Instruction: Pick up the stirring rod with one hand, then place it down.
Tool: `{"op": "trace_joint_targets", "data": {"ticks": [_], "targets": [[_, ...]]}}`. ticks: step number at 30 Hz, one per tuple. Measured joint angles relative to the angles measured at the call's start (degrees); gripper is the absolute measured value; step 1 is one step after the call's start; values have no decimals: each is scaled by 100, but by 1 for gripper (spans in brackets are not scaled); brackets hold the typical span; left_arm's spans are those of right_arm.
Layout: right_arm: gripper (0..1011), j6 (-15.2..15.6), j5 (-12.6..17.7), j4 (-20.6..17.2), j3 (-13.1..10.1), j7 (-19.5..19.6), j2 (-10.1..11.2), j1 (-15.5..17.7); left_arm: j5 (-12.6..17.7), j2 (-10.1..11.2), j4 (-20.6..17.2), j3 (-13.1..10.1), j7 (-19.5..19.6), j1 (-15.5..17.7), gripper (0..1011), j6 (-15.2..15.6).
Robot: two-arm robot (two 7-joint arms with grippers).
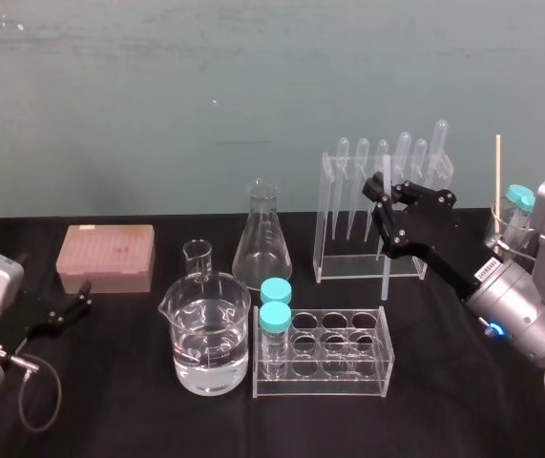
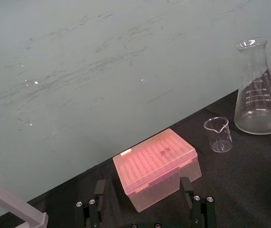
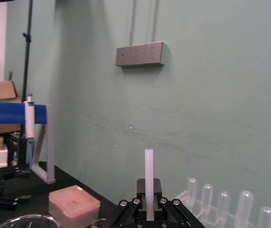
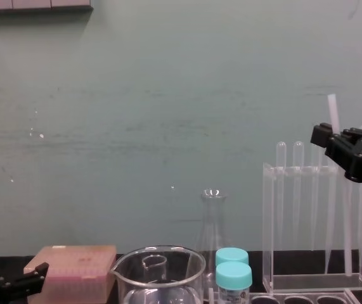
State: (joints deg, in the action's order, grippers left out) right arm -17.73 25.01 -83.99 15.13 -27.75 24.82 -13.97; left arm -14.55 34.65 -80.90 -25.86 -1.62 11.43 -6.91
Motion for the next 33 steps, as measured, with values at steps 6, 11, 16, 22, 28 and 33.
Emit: {"op": "trace_joint_targets", "data": {"ticks": [6, 11, 16, 22, 28, 33], "targets": [[69, 25, 53, 60, -5, -299, -27, -38, 0, 0, 0, 0, 0, 0, 1000, 0], [69, 69, 94, 94, 23, -436, -30, -55, 0, 0, 0, 0, 0, 0, 1000, 0], [69, 147, 197, 164, 91, -610, -29, -105, 0, 0, 0, 0, 0, 0, 1000, 0], [69, 228, 284, 333, 207, -763, -38, -201, 0, 0, 0, 0, 0, 0, 1000, 0], [69, 329, 290, 549, 322, -823, -49, -314, 0, 0, 0, 0, 0, 0, 1000, 0], [69, 397, 224, 767, 467, -868, -51, -433, 0, 0, 0, 0, 0, 0, 1000, 0]]}}
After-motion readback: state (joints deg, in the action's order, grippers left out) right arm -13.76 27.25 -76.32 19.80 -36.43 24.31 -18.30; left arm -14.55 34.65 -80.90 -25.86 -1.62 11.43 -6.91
